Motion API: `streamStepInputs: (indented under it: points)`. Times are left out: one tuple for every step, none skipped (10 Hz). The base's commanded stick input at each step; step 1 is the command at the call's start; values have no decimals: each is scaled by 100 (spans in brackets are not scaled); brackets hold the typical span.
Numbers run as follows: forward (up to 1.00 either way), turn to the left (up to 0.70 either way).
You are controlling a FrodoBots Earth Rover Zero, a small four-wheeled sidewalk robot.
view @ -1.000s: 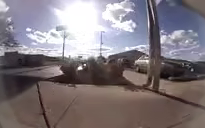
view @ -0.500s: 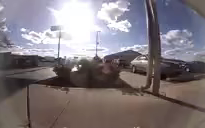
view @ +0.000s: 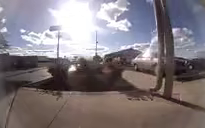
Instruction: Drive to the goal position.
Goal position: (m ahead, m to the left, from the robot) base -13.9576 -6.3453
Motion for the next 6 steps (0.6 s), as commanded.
streamStepInputs:
  points:
    - [85, 0]
    - [85, 0]
    - [85, 0]
    - [85, 0]
    - [85, 0]
    - [85, 0]
